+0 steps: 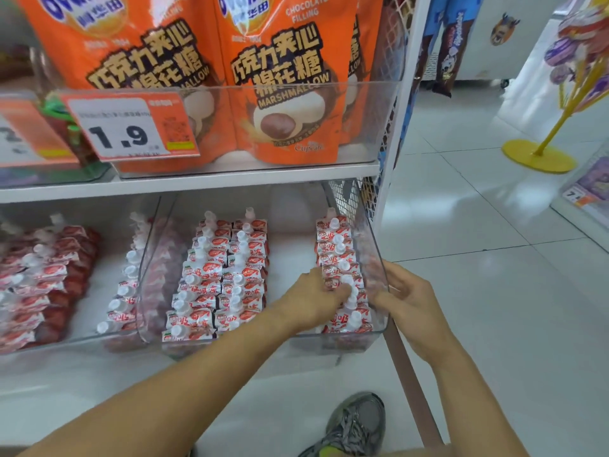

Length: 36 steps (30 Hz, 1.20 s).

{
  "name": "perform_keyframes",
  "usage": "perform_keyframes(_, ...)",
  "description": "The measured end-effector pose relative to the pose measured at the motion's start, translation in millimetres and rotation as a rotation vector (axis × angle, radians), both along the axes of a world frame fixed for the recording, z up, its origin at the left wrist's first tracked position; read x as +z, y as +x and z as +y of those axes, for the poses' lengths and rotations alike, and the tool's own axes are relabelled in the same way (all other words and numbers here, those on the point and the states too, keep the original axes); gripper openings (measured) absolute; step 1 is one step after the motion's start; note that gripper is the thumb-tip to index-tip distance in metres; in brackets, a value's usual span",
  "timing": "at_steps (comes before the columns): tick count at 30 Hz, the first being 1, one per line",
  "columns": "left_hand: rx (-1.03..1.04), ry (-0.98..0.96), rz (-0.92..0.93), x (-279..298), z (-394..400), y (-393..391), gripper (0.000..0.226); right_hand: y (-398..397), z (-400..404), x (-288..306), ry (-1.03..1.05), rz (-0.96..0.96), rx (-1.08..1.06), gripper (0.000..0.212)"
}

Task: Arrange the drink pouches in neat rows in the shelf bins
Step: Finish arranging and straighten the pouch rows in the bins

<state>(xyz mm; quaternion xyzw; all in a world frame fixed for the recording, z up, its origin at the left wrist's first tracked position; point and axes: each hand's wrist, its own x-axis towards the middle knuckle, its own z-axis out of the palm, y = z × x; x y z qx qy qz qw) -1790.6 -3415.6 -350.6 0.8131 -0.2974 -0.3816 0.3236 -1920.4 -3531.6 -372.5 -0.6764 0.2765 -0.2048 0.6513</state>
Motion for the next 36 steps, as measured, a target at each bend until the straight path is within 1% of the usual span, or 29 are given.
perform_keyframes(2, -0.056, 0.050, -0.319, 9, 32, 0, 0.056, 0, 5, -1, -0.018, -0.008, 0.001, 0.050)
perform_keyframes(3, -0.050, 0.038, -0.439, 12, 48, 2, 0.056, 0, 6, 1, -0.022, -0.008, 0.006, 0.048)
perform_keyframes(5, -0.001, -0.020, -0.615, 17, 73, 13, 0.050, 0, 6, 6, -0.014, 0.009, 0.026, 0.043)
perform_keyframes(6, 0.027, -0.014, -0.685, 19, 83, 21, 0.049, 0, 6, 8, -0.016, 0.036, 0.045, 0.038)
perform_keyframes(7, 0.047, 0.022, -0.725, 20, 92, 30, 0.053, -1, 6, 10, -0.061, 0.082, 0.039, 0.034)
perform_keyframes(8, 0.056, 0.094, -0.725, 22, 99, 40, 0.059, -1, 7, 11, -0.173, 0.146, -0.026, 0.037)
perform_keyframes(9, 0.041, 0.194, -0.687, 26, 105, 47, 0.065, -1, 11, 14, -0.313, 0.185, -0.151, 0.044)
perform_keyframes(10, -0.003, 0.297, -0.631, 29, 109, 52, 0.067, 0, 18, 16, -0.436, 0.135, -0.309, 0.045)
perform_keyframes(11, -0.054, 0.361, -0.585, 31, 111, 54, 0.064, 1, 28, 21, -0.514, 0.019, -0.432, 0.038)
perform_keyframes(12, -0.093, 0.390, -0.551, 30, 112, 56, 0.056, 4, 38, 26, -0.561, -0.090, -0.465, 0.028)
perform_keyframes(13, -0.111, 0.388, -0.548, 28, 112, 58, 0.048, 8, 48, 30, -0.599, -0.132, -0.419, 0.022)
perform_keyframes(14, -0.126, 0.377, -0.561, 26, 111, 60, 0.046, 13, 55, 30, -0.639, -0.119, -0.325, 0.021)
perform_keyframes(16, -0.172, 0.373, -0.574, 26, 111, 63, 0.049, 25, 64, 22, -0.684, -0.027, -0.104, 0.021)
perform_keyframes(17, -0.194, 0.378, -0.555, 27, 111, 65, 0.052, 31, 68, 18, -0.675, 0.004, -0.015, 0.023)
perform_keyframes(19, -0.213, 0.357, -0.502, 26, 112, 67, 0.054, 43, 77, 12, -0.623, 0.085, 0.135, 0.033)
perform_keyframes(21, -0.216, 0.316, -0.468, 22, 113, 68, 0.053, 55, 87, 8, -0.617, 0.254, 0.299, 0.047)
perform_keyframes(23, -0.212, 0.267, -0.419, 22, 115, 70, 0.056, 64, 90, 7, -0.670, 0.431, 0.415, 0.064)
perform_keyframes(26, -0.214, 0.235, -0.349, 28, 122, 72, 0.079, 70, 85, 10, -0.640, 0.532, 0.466, 0.077)
perform_keyframes(28, -0.218, 0.273, -0.392, 27, 124, 71, 0.086, 71, 82, 12, -0.595, 0.565, 0.499, 0.083)
perform_keyframes(30, -0.233, 0.330, -0.450, 24, 120, 71, 0.086, 73, 79, 13, -0.521, 0.586, 0.526, 0.088)
perform_keyframes(32, -0.249, 0.370, -0.469, 23, 114, 71, 0.081, 76, 77, 13, -0.402, 0.587, 0.544, 0.093)
perform_keyframes(34, -0.231, 0.373, -0.432, 22, 109, 73, 0.079, 79, 74, 14, -0.295, 0.593, 0.562, 0.097)
perform_keyframes(36, -0.171, 0.326, -0.369, 21, 106, 72, 0.078, 81, 74, 16, -0.204, 0.601, 0.578, 0.102)
